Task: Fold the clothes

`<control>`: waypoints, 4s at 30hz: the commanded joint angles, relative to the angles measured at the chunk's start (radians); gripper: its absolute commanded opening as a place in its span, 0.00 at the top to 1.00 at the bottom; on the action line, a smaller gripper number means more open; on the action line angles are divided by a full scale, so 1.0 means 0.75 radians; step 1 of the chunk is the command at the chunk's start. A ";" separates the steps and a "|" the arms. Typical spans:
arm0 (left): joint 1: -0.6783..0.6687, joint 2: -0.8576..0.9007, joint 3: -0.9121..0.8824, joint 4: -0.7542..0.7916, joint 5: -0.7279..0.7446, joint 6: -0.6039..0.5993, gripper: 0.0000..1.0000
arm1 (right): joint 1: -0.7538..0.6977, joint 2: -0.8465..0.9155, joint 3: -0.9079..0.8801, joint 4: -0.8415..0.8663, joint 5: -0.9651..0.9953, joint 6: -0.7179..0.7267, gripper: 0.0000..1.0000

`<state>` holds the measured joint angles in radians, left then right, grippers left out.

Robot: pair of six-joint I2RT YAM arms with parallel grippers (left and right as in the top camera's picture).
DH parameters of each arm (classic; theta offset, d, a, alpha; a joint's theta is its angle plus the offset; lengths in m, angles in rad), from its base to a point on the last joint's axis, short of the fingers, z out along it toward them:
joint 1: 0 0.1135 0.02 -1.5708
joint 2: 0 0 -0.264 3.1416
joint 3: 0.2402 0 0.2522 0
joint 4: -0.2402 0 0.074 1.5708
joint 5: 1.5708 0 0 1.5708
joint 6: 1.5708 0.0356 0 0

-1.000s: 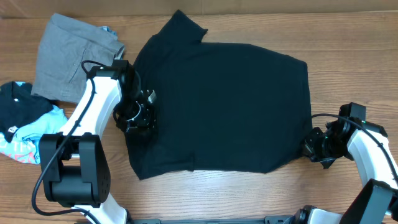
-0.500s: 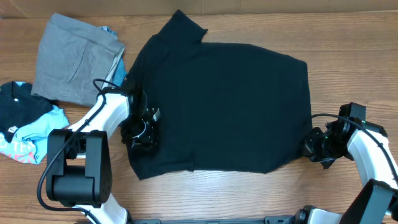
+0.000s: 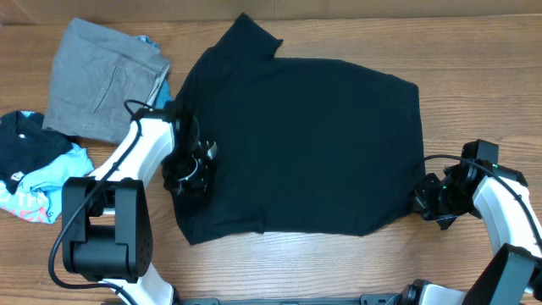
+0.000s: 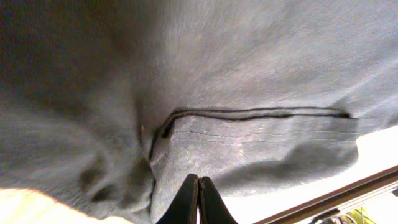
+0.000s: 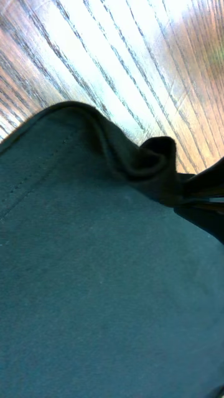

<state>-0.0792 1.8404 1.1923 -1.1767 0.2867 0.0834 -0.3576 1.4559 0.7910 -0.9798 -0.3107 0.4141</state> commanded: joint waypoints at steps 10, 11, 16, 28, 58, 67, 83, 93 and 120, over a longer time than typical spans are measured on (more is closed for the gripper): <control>-0.001 0.016 -0.038 0.135 -0.107 -0.027 0.56 | 0.005 -0.019 0.025 -0.003 -0.007 -0.010 0.96; 0.002 0.016 -0.053 0.150 -0.107 -0.027 0.56 | 0.005 -0.019 0.025 -0.004 -0.007 -0.010 0.96; 0.000 0.016 -0.080 0.158 -0.097 -0.026 0.60 | 0.005 -0.019 0.025 -0.003 -0.007 -0.010 0.96; 0.000 0.017 -0.086 0.188 -0.077 -0.019 0.64 | 0.005 -0.019 0.025 -0.002 -0.007 -0.030 0.96; 0.003 0.011 0.463 -0.392 -0.095 0.028 0.96 | 0.005 -0.099 0.248 -0.159 0.023 -0.064 0.96; 0.000 0.012 0.625 -0.445 -0.101 0.028 0.96 | 0.005 -0.105 0.370 -0.234 0.030 -0.065 0.96; 0.000 0.012 0.151 -0.213 -0.049 -0.006 0.55 | 0.005 -0.105 0.367 -0.389 0.255 -0.070 0.96; -0.011 0.012 -0.085 0.027 0.028 -0.002 0.58 | 0.005 -0.105 0.367 -0.388 0.274 -0.070 0.96; -0.021 0.012 -0.211 0.190 0.113 0.049 0.71 | 0.005 -0.105 0.367 -0.352 0.274 -0.064 0.96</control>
<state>-0.0902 1.8423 1.0454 -1.0344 0.3866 0.1040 -0.3573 1.3911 1.0534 -1.2484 -0.1226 0.3660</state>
